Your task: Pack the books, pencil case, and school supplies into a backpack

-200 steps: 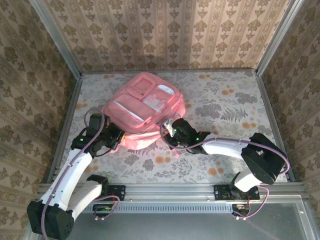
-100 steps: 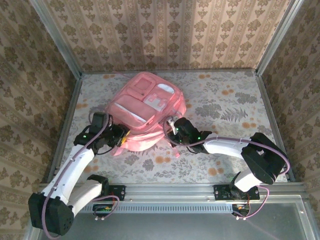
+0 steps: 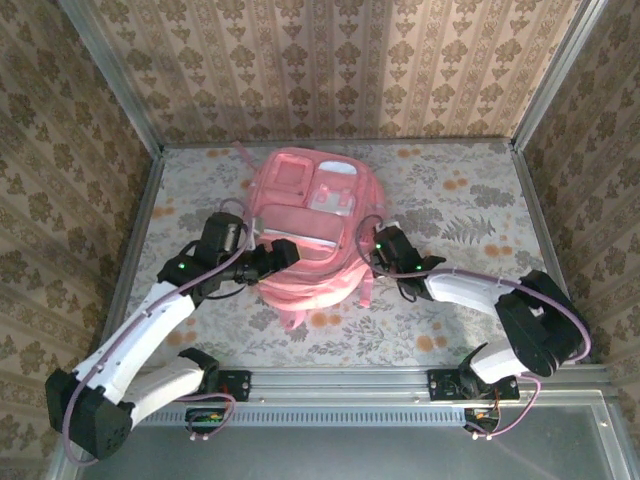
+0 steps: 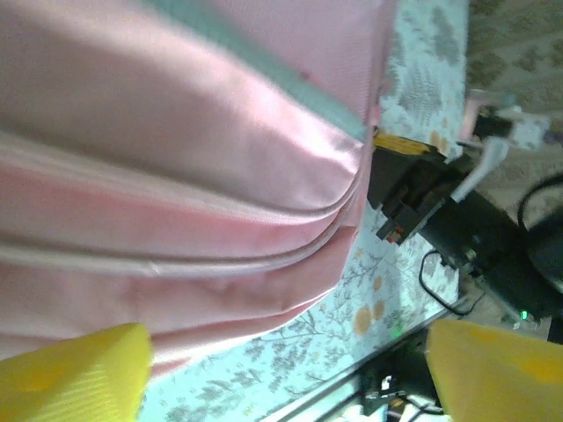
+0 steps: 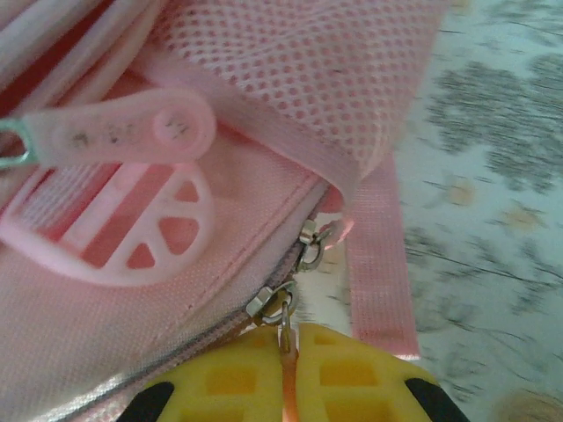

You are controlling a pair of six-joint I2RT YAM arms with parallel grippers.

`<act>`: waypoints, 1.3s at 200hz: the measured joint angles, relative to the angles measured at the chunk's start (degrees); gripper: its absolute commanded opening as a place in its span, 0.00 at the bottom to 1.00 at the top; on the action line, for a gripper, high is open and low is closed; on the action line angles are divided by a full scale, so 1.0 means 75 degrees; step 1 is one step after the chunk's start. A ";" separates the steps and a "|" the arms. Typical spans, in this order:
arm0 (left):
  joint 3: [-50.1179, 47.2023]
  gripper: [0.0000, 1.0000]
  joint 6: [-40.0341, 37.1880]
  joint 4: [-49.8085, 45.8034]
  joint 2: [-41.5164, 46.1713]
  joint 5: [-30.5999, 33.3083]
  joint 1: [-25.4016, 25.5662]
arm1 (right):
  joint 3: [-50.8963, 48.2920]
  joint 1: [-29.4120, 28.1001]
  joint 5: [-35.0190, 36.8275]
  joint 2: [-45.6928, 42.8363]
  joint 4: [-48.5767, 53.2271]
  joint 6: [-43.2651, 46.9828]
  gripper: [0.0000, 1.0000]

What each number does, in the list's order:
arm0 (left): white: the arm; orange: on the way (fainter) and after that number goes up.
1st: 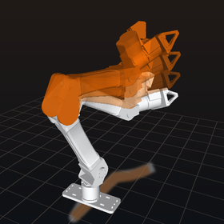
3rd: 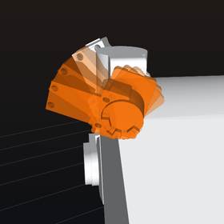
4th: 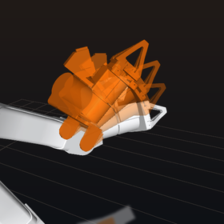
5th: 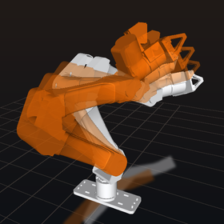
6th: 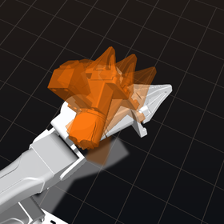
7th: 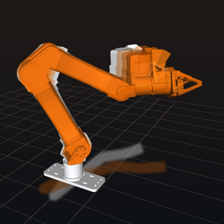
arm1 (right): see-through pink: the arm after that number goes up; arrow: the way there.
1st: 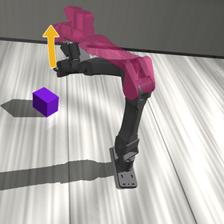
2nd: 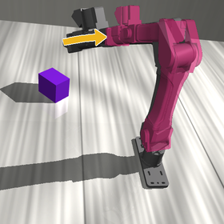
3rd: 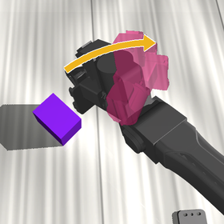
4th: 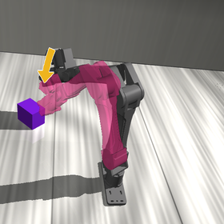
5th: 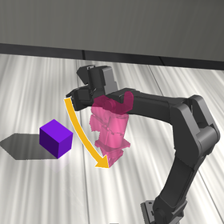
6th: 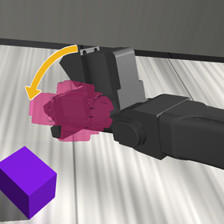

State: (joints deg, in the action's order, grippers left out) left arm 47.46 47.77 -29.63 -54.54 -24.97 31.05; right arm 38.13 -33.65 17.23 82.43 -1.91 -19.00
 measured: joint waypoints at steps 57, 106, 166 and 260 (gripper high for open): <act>0.0399 1.00 -0.1151 0.0058 0.0096 -0.0099 -0.0152 | -0.0554 0.0886 0.0198 -0.1212 0.0332 -0.0172 0.60; 0.0286 1.00 -0.0915 -0.0026 -0.0134 -0.0102 -0.1250 | -0.0656 0.0863 0.0221 -0.2818 0.0685 -0.0119 1.00; 0.0533 1.00 -0.2008 -0.0385 -0.0131 0.1848 -0.2218 | -0.0921 0.0831 0.0335 -0.4835 0.0323 0.0743 1.00; -0.2186 1.00 -0.4980 0.4010 -0.0921 0.5324 -0.3066 | -0.2305 0.1941 0.1466 -0.4199 -0.3395 0.2212 1.00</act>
State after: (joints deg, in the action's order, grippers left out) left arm 31.07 10.41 0.45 -61.45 14.96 8.05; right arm 20.84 -19.09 28.23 50.94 -27.38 -2.42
